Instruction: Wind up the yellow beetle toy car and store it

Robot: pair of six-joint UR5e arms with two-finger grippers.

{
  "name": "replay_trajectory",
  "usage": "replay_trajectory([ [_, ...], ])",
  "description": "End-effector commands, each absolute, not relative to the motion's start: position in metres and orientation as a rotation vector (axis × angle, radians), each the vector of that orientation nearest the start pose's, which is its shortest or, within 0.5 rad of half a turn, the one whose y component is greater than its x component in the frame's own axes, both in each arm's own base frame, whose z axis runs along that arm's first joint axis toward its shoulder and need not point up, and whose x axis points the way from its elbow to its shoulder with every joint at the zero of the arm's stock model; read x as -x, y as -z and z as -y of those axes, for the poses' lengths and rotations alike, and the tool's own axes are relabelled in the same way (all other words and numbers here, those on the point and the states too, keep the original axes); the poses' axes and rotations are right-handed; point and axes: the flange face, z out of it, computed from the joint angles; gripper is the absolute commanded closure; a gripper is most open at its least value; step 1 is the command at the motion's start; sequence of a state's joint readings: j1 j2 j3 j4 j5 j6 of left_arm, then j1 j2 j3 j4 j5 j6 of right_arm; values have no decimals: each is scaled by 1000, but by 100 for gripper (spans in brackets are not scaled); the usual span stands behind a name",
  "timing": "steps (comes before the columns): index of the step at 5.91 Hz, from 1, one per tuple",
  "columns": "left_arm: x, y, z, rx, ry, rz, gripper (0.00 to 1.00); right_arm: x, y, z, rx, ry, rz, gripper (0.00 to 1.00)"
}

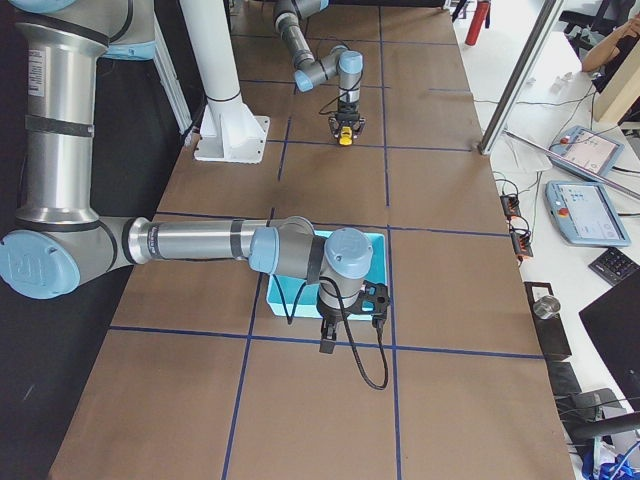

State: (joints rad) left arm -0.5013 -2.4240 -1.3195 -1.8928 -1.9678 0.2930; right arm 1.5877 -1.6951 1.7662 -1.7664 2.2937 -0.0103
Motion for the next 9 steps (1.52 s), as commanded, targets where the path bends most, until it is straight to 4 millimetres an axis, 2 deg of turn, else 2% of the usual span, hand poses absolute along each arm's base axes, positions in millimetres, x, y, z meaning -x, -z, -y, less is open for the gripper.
replay_trajectory([
  [1,-634,-203,455,-766,-1425,-755,100,-75,-642,427,108,-52,725,0],
  [3,-629,-208,454,-768,-1426,-756,100,-75,-641,428,105,-51,725,0],
  [4,-625,-215,452,-760,-1429,-764,100,-75,-634,436,91,-47,726,0],
  [9,-607,-231,451,-756,-1427,-770,100,-74,-634,437,91,-45,728,0],
])
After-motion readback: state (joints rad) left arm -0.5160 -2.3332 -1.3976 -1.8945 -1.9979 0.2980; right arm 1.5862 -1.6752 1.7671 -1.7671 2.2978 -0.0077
